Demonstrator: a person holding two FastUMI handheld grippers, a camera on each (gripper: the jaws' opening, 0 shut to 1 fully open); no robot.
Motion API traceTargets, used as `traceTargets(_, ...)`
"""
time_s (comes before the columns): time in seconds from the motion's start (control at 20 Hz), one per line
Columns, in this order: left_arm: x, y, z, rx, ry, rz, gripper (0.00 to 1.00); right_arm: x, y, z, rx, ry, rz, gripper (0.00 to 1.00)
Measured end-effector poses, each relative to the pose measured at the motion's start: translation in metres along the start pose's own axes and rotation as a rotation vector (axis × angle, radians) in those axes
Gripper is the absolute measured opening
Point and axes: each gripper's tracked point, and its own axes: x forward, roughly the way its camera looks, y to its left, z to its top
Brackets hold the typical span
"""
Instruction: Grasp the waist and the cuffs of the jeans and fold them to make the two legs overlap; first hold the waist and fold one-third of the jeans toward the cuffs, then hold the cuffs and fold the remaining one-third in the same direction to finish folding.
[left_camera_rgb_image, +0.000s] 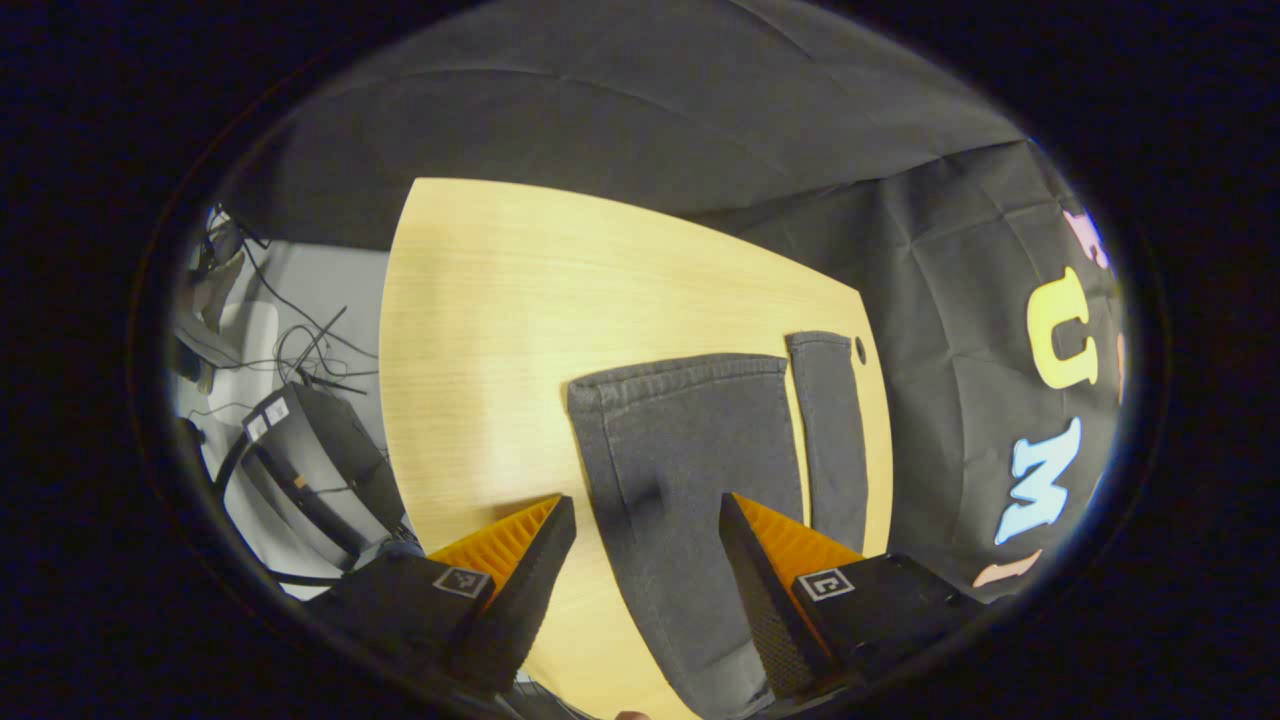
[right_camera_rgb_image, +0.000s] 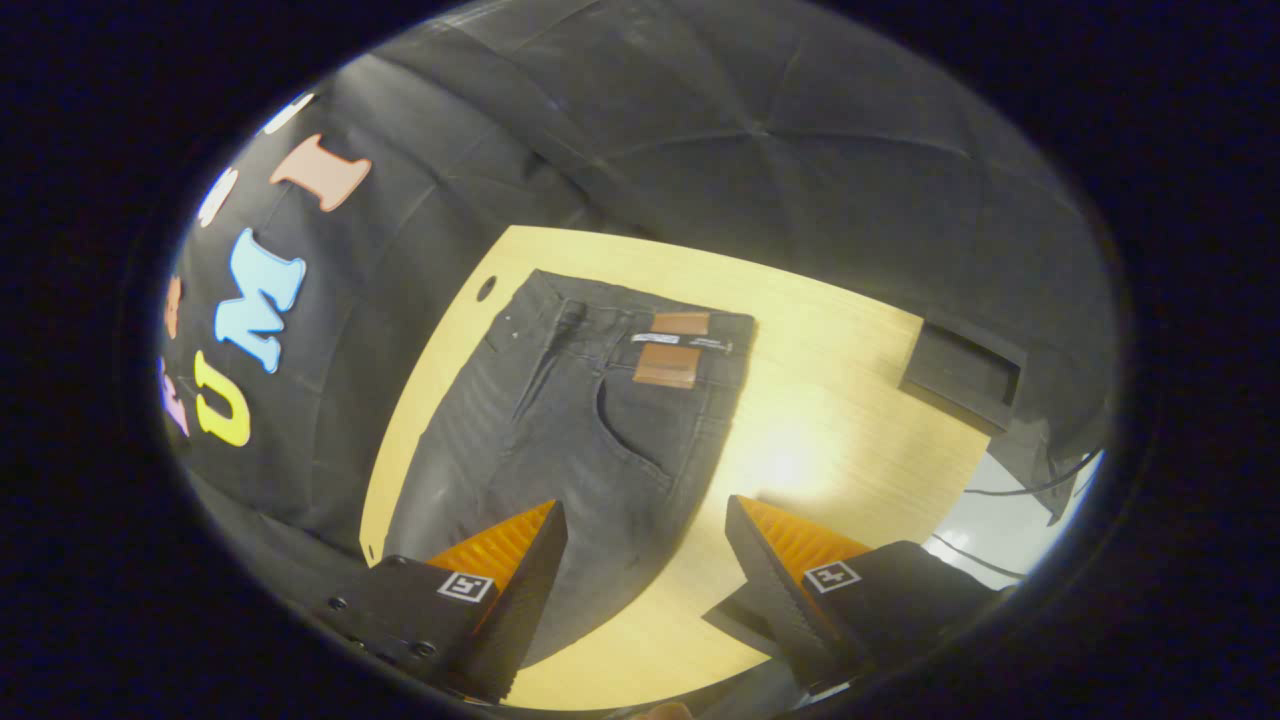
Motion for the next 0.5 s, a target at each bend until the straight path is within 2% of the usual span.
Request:
traceTargets(0.2,0.012,-0.021,0.004,-0.021,-0.001,-0.057,0.94,0.008,-0.017,0.002,0.061,-0.005,-0.016,0.96)
traceTargets(0.25,0.016,-0.026,0.003,-0.027,0.002,-0.074,0.91,0.010,-0.018,0.002,0.076,-0.003,-0.009,0.96)
traceTargets(0.3,0.020,-0.030,0.002,-0.035,0.006,-0.090,0.98,0.012,-0.019,0.000,0.088,0.008,0.003,0.97)
traceTargets(0.4,0.021,-0.035,0.001,-0.056,0.013,-0.114,0.94,0.016,-0.016,0.007,0.119,-0.010,0.042,0.96)
traceTargets(0.45,0.023,-0.036,0.000,-0.067,0.014,-0.124,0.91,0.018,-0.014,0.011,0.139,-0.017,0.063,1.00)
traceTargets(0.5,0.023,-0.036,0.000,-0.078,0.014,-0.134,0.92,0.021,-0.010,0.011,0.168,-0.007,0.087,0.95)
